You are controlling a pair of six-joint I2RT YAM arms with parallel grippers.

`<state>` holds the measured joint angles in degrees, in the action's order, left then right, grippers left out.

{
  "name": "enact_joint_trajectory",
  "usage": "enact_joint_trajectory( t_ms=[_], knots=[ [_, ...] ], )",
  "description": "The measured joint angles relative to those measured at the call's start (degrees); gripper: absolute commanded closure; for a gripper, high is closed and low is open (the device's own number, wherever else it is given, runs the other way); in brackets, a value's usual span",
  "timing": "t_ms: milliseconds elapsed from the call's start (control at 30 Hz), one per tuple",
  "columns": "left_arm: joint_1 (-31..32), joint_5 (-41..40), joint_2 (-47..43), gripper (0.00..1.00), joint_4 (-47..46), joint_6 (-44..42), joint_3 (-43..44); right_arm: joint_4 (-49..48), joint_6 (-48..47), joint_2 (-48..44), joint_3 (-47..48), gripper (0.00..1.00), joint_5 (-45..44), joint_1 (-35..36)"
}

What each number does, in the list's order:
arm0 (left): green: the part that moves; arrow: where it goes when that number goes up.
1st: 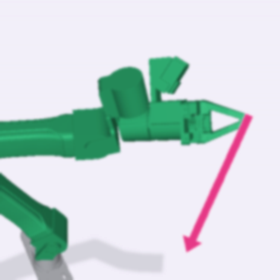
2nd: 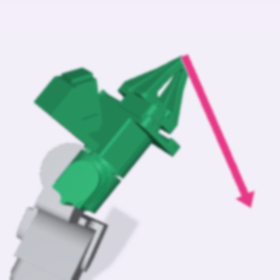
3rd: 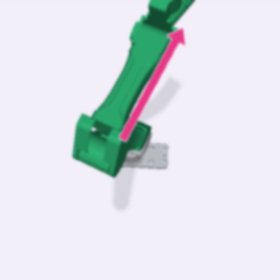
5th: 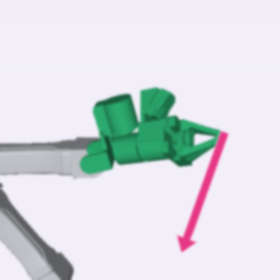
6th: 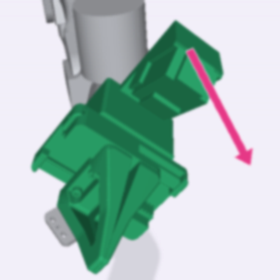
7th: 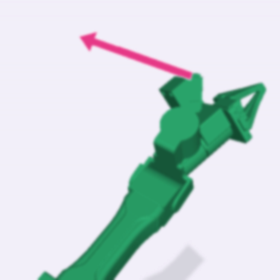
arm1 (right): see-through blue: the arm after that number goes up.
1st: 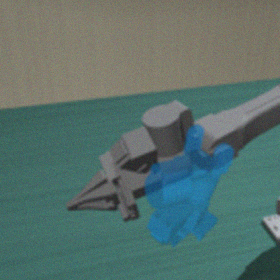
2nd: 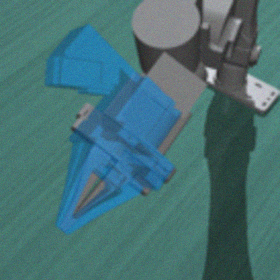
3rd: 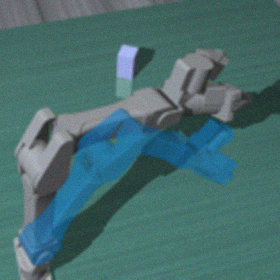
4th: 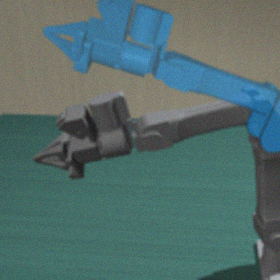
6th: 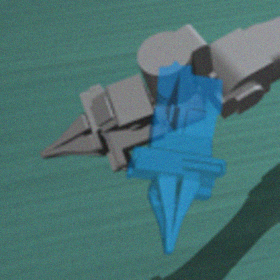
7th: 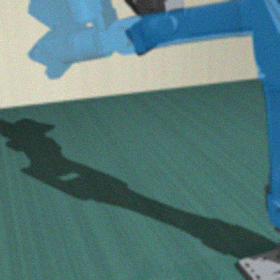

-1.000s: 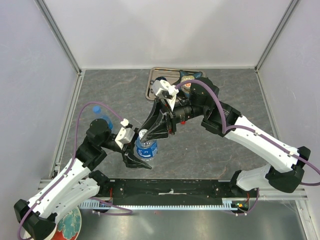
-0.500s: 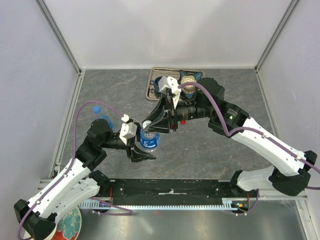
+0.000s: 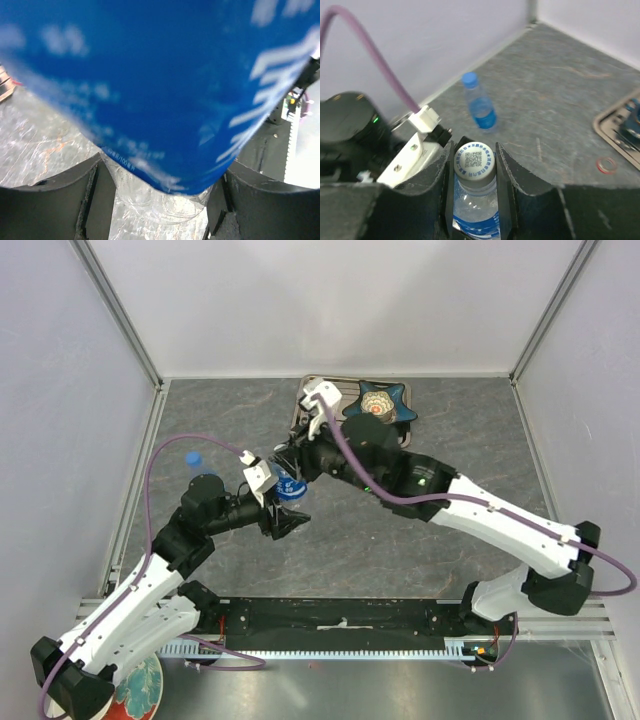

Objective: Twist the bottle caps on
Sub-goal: Screw the bottle cap onto the plastic bottle.

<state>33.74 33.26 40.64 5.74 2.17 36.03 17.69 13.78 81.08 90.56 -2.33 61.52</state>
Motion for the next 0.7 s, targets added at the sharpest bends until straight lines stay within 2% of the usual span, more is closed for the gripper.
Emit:
enact_joint_trajectory(
  t_ms=[133,233,433,600,633,667,700],
  knots=[
    [-0.4,-5.9,0.1,0.98,1.9,0.1,0.0,2.0,2.3,6.0,5.0,1.00,-22.7,6.5],
    [-0.6,-8.7,0.1,0.98,2.8,0.1,-0.1,3.2,4.9,9.3,7.6,1.00,-34.2,8.8],
    [-0.5,-10.8,0.1,0.98,3.1,0.0,-0.2,5.3,10.4,10.6,8.5,1.00,-46.3,10.0],
    [-0.3,-10.6,0.1,0.98,1.9,-0.2,-0.2,6.6,14.5,8.3,6.3,0.99,-50.8,10.0],
    [-0.1,-10.5,0.1,0.98,1.5,-0.3,-0.2,6.9,15.0,8.0,6.2,0.92,-51.0,10.0],
    [-0.1,-10.4,0.0,0.98,1.0,-0.4,-0.2,7.2,15.3,7.6,6.2,0.78,-51.1,9.9],
    [-0.1,-10.4,0.0,0.98,0.7,-0.5,-0.2,7.3,15.5,7.5,6.2,0.58,-51.2,9.9]
  ],
)
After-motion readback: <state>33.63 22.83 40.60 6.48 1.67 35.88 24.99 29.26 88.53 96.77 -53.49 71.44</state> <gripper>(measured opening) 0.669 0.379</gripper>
